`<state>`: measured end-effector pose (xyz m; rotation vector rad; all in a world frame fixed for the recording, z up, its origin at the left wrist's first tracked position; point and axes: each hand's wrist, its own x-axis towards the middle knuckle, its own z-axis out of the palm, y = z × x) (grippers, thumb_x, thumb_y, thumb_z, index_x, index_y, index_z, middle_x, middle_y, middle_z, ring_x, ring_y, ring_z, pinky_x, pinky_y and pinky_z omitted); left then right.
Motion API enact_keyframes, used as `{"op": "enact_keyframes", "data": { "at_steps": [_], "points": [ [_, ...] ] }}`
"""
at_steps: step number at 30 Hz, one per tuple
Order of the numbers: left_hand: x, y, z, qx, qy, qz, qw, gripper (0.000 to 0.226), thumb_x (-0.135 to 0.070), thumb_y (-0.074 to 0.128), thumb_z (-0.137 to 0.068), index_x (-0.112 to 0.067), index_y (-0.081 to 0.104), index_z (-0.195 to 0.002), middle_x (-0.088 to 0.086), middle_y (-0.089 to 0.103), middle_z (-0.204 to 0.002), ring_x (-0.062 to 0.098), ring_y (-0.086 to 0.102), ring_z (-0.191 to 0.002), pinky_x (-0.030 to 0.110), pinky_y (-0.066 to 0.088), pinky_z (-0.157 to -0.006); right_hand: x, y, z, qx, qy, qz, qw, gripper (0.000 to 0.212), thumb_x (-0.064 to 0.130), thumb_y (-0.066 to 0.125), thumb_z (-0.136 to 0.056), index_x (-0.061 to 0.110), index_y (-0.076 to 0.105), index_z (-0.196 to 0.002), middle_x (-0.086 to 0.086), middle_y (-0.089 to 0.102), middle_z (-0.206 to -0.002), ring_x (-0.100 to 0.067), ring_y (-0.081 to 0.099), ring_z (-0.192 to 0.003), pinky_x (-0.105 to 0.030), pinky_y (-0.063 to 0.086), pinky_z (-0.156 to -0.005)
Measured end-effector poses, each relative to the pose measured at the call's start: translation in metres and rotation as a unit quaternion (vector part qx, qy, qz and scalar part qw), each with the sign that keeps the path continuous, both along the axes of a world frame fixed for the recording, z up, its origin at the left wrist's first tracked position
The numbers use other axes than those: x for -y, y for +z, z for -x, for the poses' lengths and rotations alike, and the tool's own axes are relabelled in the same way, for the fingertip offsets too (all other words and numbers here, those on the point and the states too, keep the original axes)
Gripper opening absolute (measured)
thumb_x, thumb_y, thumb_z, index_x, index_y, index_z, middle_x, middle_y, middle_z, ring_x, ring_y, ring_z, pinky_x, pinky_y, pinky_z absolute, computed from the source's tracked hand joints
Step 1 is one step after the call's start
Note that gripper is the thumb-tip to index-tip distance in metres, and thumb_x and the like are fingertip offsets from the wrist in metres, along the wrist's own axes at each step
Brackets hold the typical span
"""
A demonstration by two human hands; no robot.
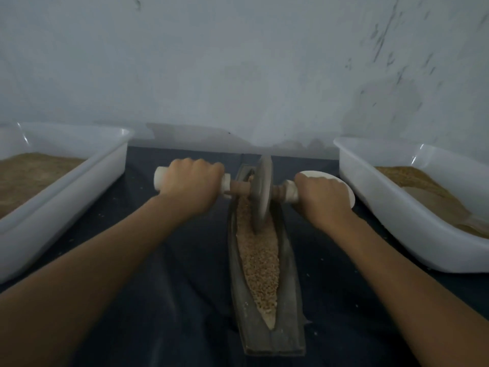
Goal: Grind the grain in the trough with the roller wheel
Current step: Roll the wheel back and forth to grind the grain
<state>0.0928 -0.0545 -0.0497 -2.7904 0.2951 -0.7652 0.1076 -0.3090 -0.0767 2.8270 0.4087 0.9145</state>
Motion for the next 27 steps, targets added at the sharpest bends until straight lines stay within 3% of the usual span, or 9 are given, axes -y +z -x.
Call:
{"op": "enact_keyframes", "data": {
  "at_steps": [2,5,10,12,14,18,21,24,27],
  "points": [
    [0.003,0.003,-0.014,-0.001,0.002,0.002,1.000,0.021,-0.031,0.059,-0.084,-0.024,0.040,-0.082,0.001,0.063,-0.086,0.027,0.060,-0.075,0.034,0.034,-0.059,-0.003,0.000,-0.013,-0.013,-0.003,-0.019,1.000,0.022,0.033,0.060,-0.085,0.020,0.043,-0.082,-0.005,0.063,-0.079,-0.028,0.058,-0.068,-0.031,0.035,-0.054],
    [0.004,0.003,0.000,0.007,-0.008,0.003,1.000,0.022,-0.027,0.060,-0.083,-0.023,0.038,-0.082,0.000,0.063,-0.085,0.026,0.061,-0.074,0.032,0.032,-0.058,-0.002,0.000,0.006,-0.007,-0.006,-0.016,1.000,0.029,0.031,0.065,-0.080,0.022,0.038,-0.075,0.001,0.052,-0.065,-0.023,0.047,-0.056,-0.029,0.031,-0.052],
    [-0.003,-0.007,0.082,0.099,-0.111,-0.021,0.989,0.041,-0.015,0.085,-0.051,-0.018,0.047,-0.064,-0.001,0.051,-0.053,0.024,0.051,-0.043,0.026,0.023,-0.049,0.012,0.004,0.088,0.000,0.047,0.037,0.998,0.047,0.033,0.090,-0.046,0.022,0.049,-0.066,0.007,0.038,-0.047,-0.016,0.036,-0.035,-0.016,0.006,-0.045],
    [-0.012,-0.013,0.104,0.130,-0.149,-0.006,0.980,0.041,-0.010,0.084,-0.049,-0.017,0.046,-0.061,0.000,0.045,-0.050,0.023,0.044,-0.039,0.026,0.022,-0.049,0.016,0.008,0.113,-0.015,0.070,0.034,0.997,0.053,0.030,0.089,-0.042,0.023,0.042,-0.064,0.013,0.023,-0.051,-0.009,0.018,-0.039,-0.013,0.008,-0.044],
    [-0.018,-0.018,0.112,0.130,-0.153,0.008,0.980,0.039,-0.010,0.081,-0.051,-0.017,0.044,-0.062,0.000,0.043,-0.050,0.023,0.043,-0.039,0.026,0.021,-0.049,0.017,0.010,0.121,-0.023,0.076,0.034,0.996,0.055,0.026,0.089,-0.041,0.022,0.039,-0.063,0.013,0.022,-0.052,-0.009,0.013,-0.041,-0.014,0.012,-0.042],
    [-0.015,-0.025,0.076,0.072,-0.083,0.011,0.994,0.045,-0.028,0.082,-0.059,-0.022,0.038,-0.066,-0.003,0.051,-0.054,0.020,0.039,-0.041,0.026,0.022,-0.048,0.009,0.010,0.090,0.000,0.034,0.063,0.997,0.045,0.019,0.089,-0.044,0.015,0.050,-0.065,-0.002,0.049,-0.048,-0.023,0.042,-0.034,-0.020,0.019,-0.043],
    [-0.015,-0.029,0.024,0.021,-0.019,0.063,0.998,0.032,-0.040,0.065,-0.079,-0.026,0.037,-0.073,-0.002,0.055,-0.067,0.025,0.052,-0.058,0.030,0.030,-0.054,-0.008,0.022,0.042,0.015,-0.014,0.110,0.994,0.033,0.025,0.079,-0.067,0.016,0.049,-0.079,-0.006,0.060,-0.064,-0.029,0.059,-0.055,-0.027,0.027,-0.046],
    [-0.015,-0.034,-0.007,-0.003,-0.006,0.130,0.991,0.026,-0.041,0.060,-0.082,-0.027,0.039,-0.073,0.003,0.060,-0.077,0.031,0.059,-0.071,0.033,0.036,-0.061,-0.022,0.035,0.010,0.031,-0.003,0.114,0.993,0.023,0.018,0.071,-0.076,0.016,0.050,-0.085,-0.007,0.064,-0.075,-0.031,0.063,-0.068,-0.028,0.018,-0.047],
    [-0.017,-0.039,-0.001,-0.026,0.003,0.152,0.988,0.024,-0.043,0.060,-0.083,-0.026,0.044,-0.076,0.002,0.061,-0.079,0.031,0.059,-0.073,0.033,0.036,-0.062,-0.032,0.041,0.020,0.029,-0.005,0.142,0.989,0.029,0.013,0.077,-0.066,0.014,0.052,-0.080,-0.005,0.063,-0.069,-0.029,0.062,-0.061,-0.027,0.008,-0.046]
  ]
}}
